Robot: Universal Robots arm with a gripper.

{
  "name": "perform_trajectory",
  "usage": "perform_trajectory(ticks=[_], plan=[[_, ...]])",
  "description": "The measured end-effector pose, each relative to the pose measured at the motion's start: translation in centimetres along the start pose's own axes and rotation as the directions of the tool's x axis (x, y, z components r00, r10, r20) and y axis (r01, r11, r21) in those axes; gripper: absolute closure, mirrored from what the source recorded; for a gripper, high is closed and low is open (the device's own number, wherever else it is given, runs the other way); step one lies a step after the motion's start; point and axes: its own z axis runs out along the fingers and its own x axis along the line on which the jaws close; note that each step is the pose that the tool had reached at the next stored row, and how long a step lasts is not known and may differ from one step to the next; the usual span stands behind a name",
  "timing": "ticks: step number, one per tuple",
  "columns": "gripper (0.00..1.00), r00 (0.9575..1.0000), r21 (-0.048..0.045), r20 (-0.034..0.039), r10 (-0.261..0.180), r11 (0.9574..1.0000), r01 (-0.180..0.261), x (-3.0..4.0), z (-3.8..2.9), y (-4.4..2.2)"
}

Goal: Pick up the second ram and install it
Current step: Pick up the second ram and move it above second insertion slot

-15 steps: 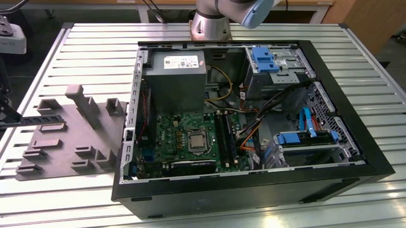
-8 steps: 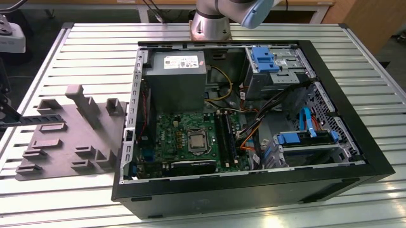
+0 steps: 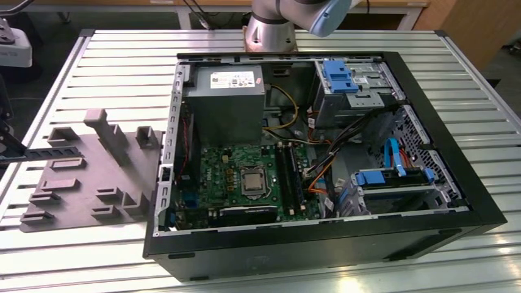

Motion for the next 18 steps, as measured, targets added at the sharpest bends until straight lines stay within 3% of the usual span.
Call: perform_trajectory(ticks=[18], plan=[[0.89, 1.0000, 0.0021, -0.0001, 0.000, 1.0000, 0.000, -0.02, -0.69, 0.01]])
